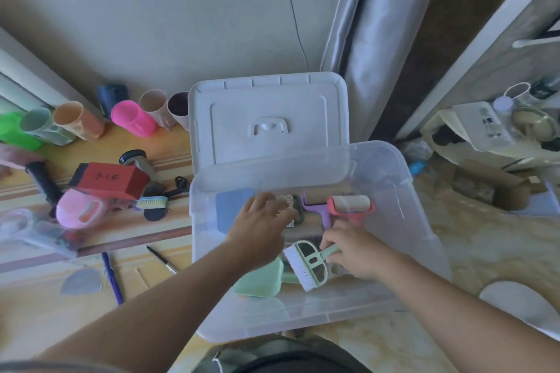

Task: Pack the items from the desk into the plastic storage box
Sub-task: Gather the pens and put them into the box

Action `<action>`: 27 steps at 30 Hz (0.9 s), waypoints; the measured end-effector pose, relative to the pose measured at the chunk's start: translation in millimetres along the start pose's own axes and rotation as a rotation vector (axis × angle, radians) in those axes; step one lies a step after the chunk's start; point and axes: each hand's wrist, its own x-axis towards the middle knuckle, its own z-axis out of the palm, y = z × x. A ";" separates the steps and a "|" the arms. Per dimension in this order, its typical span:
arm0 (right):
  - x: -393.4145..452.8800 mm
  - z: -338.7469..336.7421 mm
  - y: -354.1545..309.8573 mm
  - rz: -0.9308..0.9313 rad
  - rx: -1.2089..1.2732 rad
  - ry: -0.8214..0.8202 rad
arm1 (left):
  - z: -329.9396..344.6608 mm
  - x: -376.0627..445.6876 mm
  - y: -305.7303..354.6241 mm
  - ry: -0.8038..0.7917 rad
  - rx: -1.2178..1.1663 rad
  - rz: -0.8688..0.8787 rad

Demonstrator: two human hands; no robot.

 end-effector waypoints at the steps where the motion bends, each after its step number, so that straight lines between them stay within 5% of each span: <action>1: 4.5 3.5 -5.4 0.003 -0.025 -0.030 | 1.1 -10.1 -0.3 0.009 -0.008 0.015; 9: 15.3 -5.4 -12.4 0.122 -0.100 -0.144 | -6.9 -52.2 6.6 0.097 -0.028 -0.079; 14: 12.2 -51.3 -57.0 0.079 0.185 0.217 | -26.3 -71.6 -18.8 0.250 -0.121 -0.239; 20: 29.3 -47.9 -198.3 -0.280 0.262 0.367 | -33.8 -122.9 -98.8 0.460 -0.210 -0.452; 27: 71.1 22.9 -334.6 -0.360 0.194 0.297 | 13.3 -220.5 -213.4 0.217 -0.138 -0.660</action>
